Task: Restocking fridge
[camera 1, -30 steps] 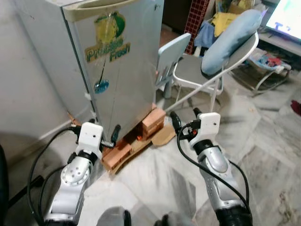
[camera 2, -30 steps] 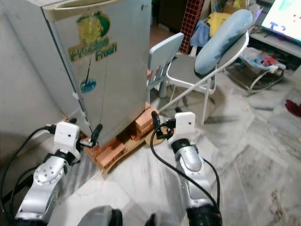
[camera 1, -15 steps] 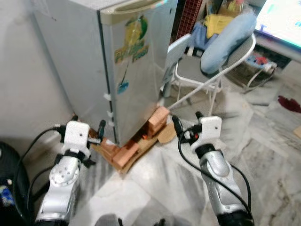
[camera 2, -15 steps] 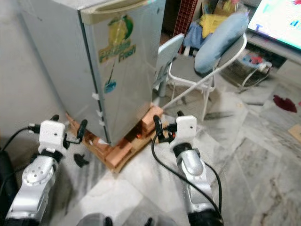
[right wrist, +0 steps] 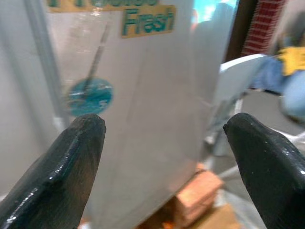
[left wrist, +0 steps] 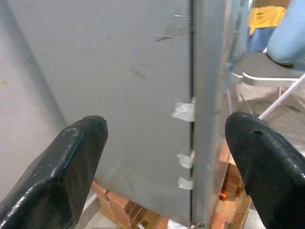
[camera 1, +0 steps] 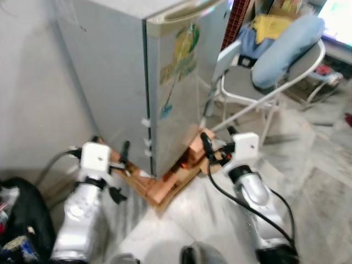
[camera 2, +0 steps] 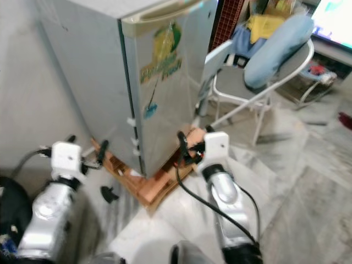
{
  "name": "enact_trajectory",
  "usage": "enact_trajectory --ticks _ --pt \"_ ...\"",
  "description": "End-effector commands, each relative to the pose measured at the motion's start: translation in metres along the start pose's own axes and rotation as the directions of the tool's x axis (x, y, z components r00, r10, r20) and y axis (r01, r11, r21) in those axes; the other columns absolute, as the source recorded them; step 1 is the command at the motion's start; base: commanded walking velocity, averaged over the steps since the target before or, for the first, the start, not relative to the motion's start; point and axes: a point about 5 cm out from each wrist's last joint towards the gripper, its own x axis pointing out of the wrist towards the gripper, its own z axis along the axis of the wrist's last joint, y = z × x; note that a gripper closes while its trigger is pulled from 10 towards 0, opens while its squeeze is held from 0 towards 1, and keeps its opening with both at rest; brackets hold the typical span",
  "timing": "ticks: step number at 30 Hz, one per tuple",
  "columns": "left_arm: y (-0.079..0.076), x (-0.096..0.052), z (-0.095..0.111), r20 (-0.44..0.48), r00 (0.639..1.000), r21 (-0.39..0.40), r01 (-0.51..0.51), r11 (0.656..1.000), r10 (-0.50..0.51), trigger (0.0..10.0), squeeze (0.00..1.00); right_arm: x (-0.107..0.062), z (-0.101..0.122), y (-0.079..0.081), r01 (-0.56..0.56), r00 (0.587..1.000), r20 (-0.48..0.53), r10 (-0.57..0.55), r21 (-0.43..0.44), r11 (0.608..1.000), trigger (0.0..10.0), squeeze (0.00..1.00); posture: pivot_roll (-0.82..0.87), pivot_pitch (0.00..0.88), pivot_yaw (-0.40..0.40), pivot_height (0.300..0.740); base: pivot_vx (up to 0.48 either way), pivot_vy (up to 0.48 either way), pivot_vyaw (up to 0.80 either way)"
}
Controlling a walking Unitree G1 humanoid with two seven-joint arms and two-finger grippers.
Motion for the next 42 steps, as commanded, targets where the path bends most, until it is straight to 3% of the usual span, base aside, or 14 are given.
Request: enact_trajectory --ticks 1,2,4,8,11,17,30,42 --pt "0.006 -0.002 0.002 -0.002 1.0 0.008 -0.016 1.0 0.016 10.0 0.0 0.0 -0.001 0.0 0.027 1.0 -0.014 -0.028 -0.062 0.998 10.0 0.0 0.07 0.057 -0.064 0.74 0.0 0.0 0.0" --pt "0.007 -0.002 0.001 -0.013 1.0 0.014 -0.018 1.0 0.018 10.0 0.0 -0.001 -0.003 0.0 0.011 1.0 -0.013 -0.013 -0.1 0.995 10.0 0.0 0.07 0.059 -0.064 0.74 0.0 0.0 0.0" --pt "0.007 -0.002 -0.001 -0.026 0.999 0.011 -0.029 1.0 0.029 10.0 0.0 -0.004 -0.008 0.001 -0.024 0.999 -0.04 0.021 -0.093 0.995 10.0 0.0 0.07 0.059 -0.064 0.74 0.0 0.0 0.0" --pt "0.007 -0.002 0.0 -0.022 0.999 0.0 -0.027 1.0 0.027 10.0 0.0 -0.008 -0.014 -0.005 0.024 0.995 -0.092 -0.029 -0.063 0.998 10.0 0.0 0.06 0.063 -0.063 0.74 0.0 0.193 0.0" --pt "0.006 -0.001 0.001 -0.013 1.0 0.009 -0.027 1.0 0.027 10.0 0.0 -0.009 -0.014 -0.011 0.035 0.994 -0.098 -0.044 -0.097 0.995 10.0 0.0 0.06 0.064 -0.064 0.74 0.0 0.129 0.0" --pt "0.004 0.001 0.003 -0.006 1.0 0.0 -0.019 1.0 0.019 10.0 0.0 -0.009 -0.009 -0.006 0.008 0.997 -0.08 -0.01 -0.032 0.999 10.0 0.0 0.05 0.065 -0.067 0.74 0.0 0.0 0.0" --pt "0.003 0.0 0.003 -0.002 1.0 0.001 -0.009 1.0 0.009 10.0 0.0 -0.009 -0.005 -0.002 -0.011 0.999 -0.047 0.01 -0.015 1.0 10.0 0.0 0.05 0.069 -0.066 0.74 0.0 0.364 -0.65" --pt "-0.002 -0.002 0.006 0.019 0.999 0.002 0.029 1.0 -0.029 10.0 0.0 -0.008 -0.005 0.001 -0.015 0.999 -0.047 0.014 -0.011 1.0 10.0 0.0 0.06 0.073 -0.066 0.74 0.0 0.0 -0.41"
